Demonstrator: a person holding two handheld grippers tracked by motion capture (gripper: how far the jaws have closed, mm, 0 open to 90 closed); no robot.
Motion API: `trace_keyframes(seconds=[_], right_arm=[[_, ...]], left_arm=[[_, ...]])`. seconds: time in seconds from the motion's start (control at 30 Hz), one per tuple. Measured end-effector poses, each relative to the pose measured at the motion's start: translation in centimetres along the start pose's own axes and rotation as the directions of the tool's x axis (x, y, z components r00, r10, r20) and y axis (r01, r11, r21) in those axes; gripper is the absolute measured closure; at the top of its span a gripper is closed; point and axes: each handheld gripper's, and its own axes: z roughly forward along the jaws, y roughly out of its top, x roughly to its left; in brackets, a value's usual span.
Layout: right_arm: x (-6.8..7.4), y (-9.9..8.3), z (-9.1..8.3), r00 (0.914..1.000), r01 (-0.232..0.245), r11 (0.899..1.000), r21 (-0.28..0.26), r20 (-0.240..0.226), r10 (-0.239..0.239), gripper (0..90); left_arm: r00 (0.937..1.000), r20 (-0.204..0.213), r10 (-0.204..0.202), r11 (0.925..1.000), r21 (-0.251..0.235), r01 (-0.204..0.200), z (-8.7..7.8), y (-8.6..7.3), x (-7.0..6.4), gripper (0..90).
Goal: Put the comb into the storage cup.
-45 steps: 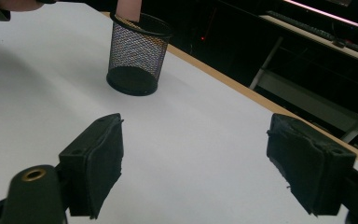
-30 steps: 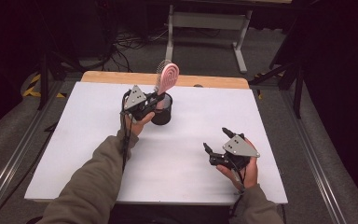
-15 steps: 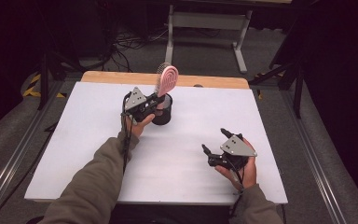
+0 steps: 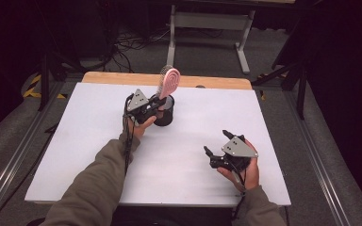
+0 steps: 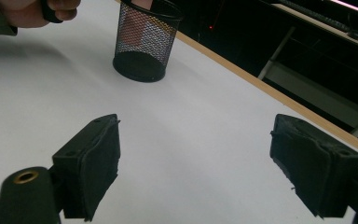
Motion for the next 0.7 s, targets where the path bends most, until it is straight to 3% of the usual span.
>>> trace_keyframes(seconds=[0.7], right_arm=[[0.05, -0.04, 0.17, 0.9999, 0.011, 1.0, 0.024, -0.01, -0.011, 18.4]], left_arm=[[0.9997, -0.025, 0.004, 0.9992, 0.04, -0.003, 0.29, -0.77, -0.16, 76.0]])
